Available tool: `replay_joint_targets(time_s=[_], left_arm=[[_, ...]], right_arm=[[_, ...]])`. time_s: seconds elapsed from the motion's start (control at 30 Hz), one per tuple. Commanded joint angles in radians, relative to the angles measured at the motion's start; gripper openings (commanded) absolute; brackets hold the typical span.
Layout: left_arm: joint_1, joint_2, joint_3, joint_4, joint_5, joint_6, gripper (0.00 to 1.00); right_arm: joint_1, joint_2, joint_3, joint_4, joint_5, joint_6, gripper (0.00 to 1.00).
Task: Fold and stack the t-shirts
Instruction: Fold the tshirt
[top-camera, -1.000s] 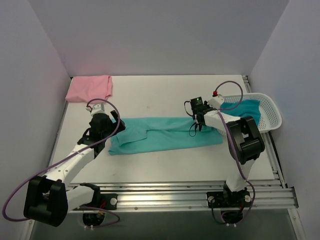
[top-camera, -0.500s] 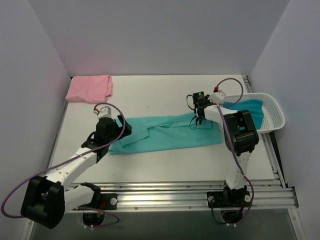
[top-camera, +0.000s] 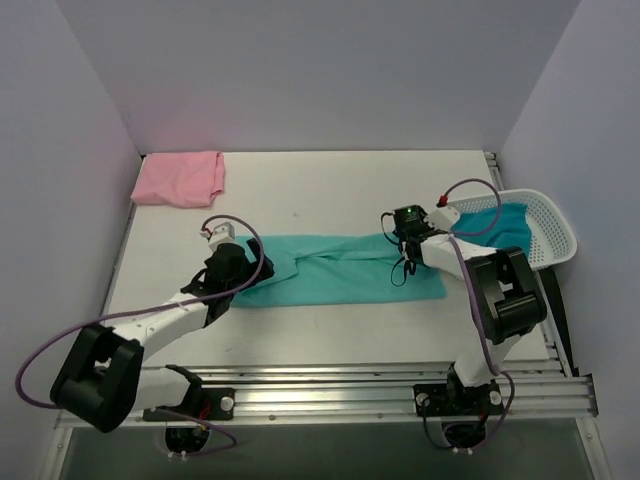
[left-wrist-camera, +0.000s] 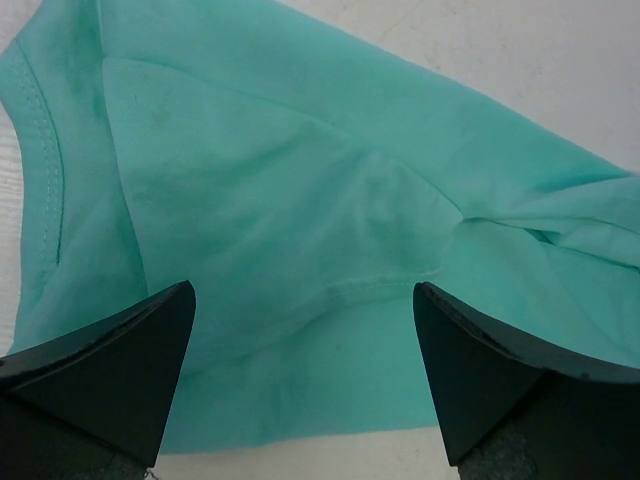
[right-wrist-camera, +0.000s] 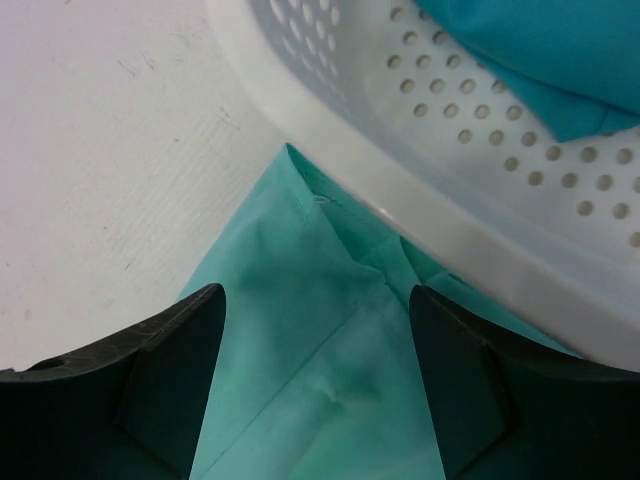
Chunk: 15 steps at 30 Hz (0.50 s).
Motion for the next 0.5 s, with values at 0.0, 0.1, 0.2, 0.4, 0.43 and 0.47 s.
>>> replay_joint_targets(time_s=[0.0,0.1,0.2,0.4,0.43,0.47], left_arm=[[-0.003,0.087,-0.004,0.131,-0.055,-0.064,1.00],[-0.003,0.192,0.022,0.183,-0.059,-0.081,0.94],[-0.001,0.297,0.075,0.203,-0.070,-0.087,0.90],[0.006,0.452,0.154,0.238,-0.067,-0.095,0.75],[0.008,0.461,0.159,0.240,-0.066,-0.096,0.73],[0.008,0.466,0.164,0.242,-0.063,-0.096,0.72]], right_arm=[[0.012,-0.111,-0.015,-0.118,0.114,0.023,0.70],[0.045,-0.203,-0.023,-0.156,0.141,0.028,0.70],[0.095,-0.286,-0.035,-0.157,0.171,0.035,0.69],[0.149,-0.274,-0.057,0.050,0.079,-0.075,0.04],[0.146,-0.234,-0.052,0.096,0.042,-0.090,0.00],[0.144,-0.210,-0.045,0.110,0.036,-0.099,0.00]])
